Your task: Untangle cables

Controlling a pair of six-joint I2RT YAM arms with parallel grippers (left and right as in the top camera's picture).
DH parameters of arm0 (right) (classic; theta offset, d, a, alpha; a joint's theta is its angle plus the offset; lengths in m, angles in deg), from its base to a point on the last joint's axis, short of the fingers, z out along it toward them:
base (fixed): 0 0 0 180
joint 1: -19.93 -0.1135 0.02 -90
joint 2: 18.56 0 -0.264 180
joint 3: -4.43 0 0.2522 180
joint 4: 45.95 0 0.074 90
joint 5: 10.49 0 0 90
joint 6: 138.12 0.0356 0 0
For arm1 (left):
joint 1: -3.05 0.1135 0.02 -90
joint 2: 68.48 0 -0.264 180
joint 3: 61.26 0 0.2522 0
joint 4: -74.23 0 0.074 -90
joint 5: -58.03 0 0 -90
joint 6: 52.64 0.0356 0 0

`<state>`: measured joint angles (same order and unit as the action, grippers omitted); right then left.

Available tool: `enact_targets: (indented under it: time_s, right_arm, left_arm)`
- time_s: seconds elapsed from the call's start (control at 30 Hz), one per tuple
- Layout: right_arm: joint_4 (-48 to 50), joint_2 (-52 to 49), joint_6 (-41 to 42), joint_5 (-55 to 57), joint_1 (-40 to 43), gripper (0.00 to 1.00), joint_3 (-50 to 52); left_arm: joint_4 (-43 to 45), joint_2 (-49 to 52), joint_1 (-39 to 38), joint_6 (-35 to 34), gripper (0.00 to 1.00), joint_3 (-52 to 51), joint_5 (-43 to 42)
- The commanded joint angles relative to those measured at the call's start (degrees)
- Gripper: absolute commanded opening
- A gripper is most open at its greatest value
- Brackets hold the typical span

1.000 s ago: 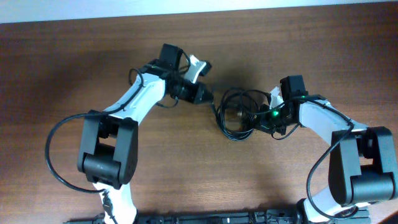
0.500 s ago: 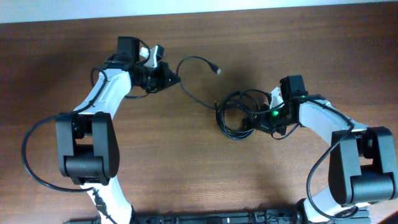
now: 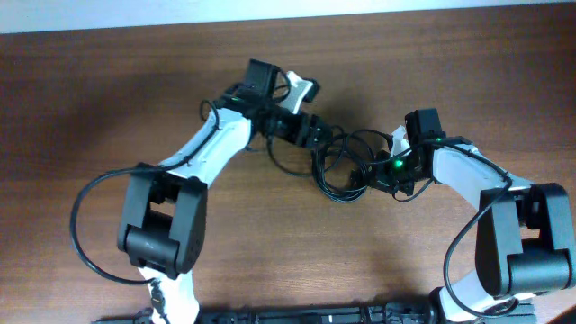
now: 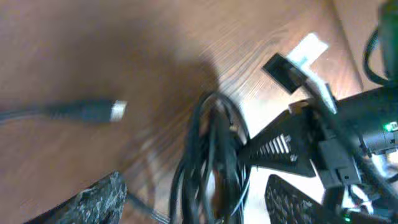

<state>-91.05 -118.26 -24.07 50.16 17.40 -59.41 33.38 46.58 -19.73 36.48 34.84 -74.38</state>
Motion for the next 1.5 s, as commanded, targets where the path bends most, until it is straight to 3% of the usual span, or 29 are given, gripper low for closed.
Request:
enact_targets:
  time_s: [0.0, 0.03, 0.07, 0.1, 0.13, 0.2, 0.37, 0.5, 0.53, 0.57, 0.6, 0.63, 0.7, 0.8, 0.83, 0.97, 1.1, 1.2, 1.3, 1.4, 1.43, 1.47]
  right_arm:
    - [-0.55, -0.96, 0.46, 7.76, -0.09, 0.04, 0.81]
    - [-0.52, -0.96, 0.46, 7.76, -0.09, 0.04, 0.81]
    - [-0.52, -0.96, 0.42, 7.52, -0.09, 0.04, 0.81]
    - [-0.52, -0.96, 0.2, 7.52, -0.09, 0.04, 0.81]
    - [-0.59, -0.94, -0.04, 7.39, -0.09, 0.04, 0.79]
    - [-1.2, -0.7, -0.44, 7.43, -0.07, 0.04, 0.5]
    - [-10.01, 6.21, -1.29, 18.29, -0.04, 0.04, -3.32]
    - [-10.54, 13.38, -1.27, 18.67, -0.09, 0.04, -3.63]
    - [-10.73, 14.62, -1.27, 18.64, -0.09, 0.04, -3.61]
    - [-10.93, 15.02, -1.25, 18.4, -0.09, 0.04, -3.61]
    - [-11.39, 15.02, -1.27, 17.59, -0.09, 0.04, -3.61]
    - [-12.09, 15.02, -1.29, 16.9, -0.09, 0.04, -3.61]
    - [-12.2, 15.02, -1.29, 16.5, -0.09, 0.08, -3.61]
    - [-12.2, 14.99, -1.29, 16.5, -0.09, 0.2, -3.61]
    - [-12.2, 14.99, -1.31, 16.5, -0.09, 0.2, -3.61]
    - [-12.57, 14.99, -1.55, 16.5, -0.09, 0.2, -3.61]
    - [-12.63, 14.97, -2.8, 16.5, -0.09, 0.2, -3.61]
    - [-12.9, 14.97, -2.82, 16.5, -0.09, 0.2, -3.61]
    - [-12.9, 14.97, -2.82, 16.5, -0.09, 0.19, -3.61]
    - [-12.9, 14.97, -2.8, 16.48, -0.09, 0.19, -3.61]
    - [-12.9, 14.97, -2.8, 16.5, -0.09, 0.19, -3.61]
    - [-13.0, 14.97, -2.82, 16.5, -0.09, 0.19, -3.61]
  left_arm:
    - [4.39, -1.95, -2.86, 4.44, 0.71, 0.85, 0.13]
    - [4.37, -1.95, -3.41, 4.44, 0.68, 0.85, 1.05]
    - [4.09, -1.95, -4.09, 4.44, 0.56, 0.85, 2.73]
    - [3.8, -1.95, -4.66, 4.42, 0.41, 0.85, 3.78]
    - [3.21, -1.95, -5.09, 4.44, 0.21, 0.85, 4.35]
    - [1.64, -1.95, -4.9, 4.44, 0.0, 0.85, 4.87]
    - [-4.72, -1.95, 0.26, 2.8, 0.0, 0.85, 9.44]
    - [-6.73, -1.95, 3.06, 2.6, 0.01, 0.85, 9.44]
    - [-7.13, -1.95, 3.48, 2.6, 0.13, 0.85, 9.35]
    - [-7.37, -1.95, 3.74, 2.6, 0.53, 0.85, 8.7]
    - [-7.54, -1.95, 3.74, 2.62, 0.73, 0.85, 6.99]
    - [-7.76, -1.95, 3.67, 2.64, 0.78, 0.85, 2.82]
    - [-10.99, -1.95, 2.95, 2.64, 0.75, 0.85, -2.29]
    - [-19.98, -1.95, 0.76, 1.73, 0.62, 0.83, 5.44]
    - [-22.1, -1.95, -0.85, -1.62, 0.6, 0.04, 6.88]
    - [-20.96, -1.92, -4.55, -12.96, 0.67, -3.82, 12.68]
    - [-16.83, -1.92, -7.48, -25.49, 0.7, -8.15, 12.94]
    - [-13.51, -1.92, -8.59, -30.14, 0.59, -8.44, 15.04]
    - [-13.6, -1.92, -9.75, -32.33, 0.57, -8.44, 18.38]
    - [-13.46, -1.92, -10.36, -32.54, 0.41, -8.44, 20.52]
    - [-13.4, -1.92, -10.34, -32.57, 0.31, -8.44, 21.09]
    - [-12.61, -1.92, -10.34, -32.54, 0.12, -8.41, 21.24]
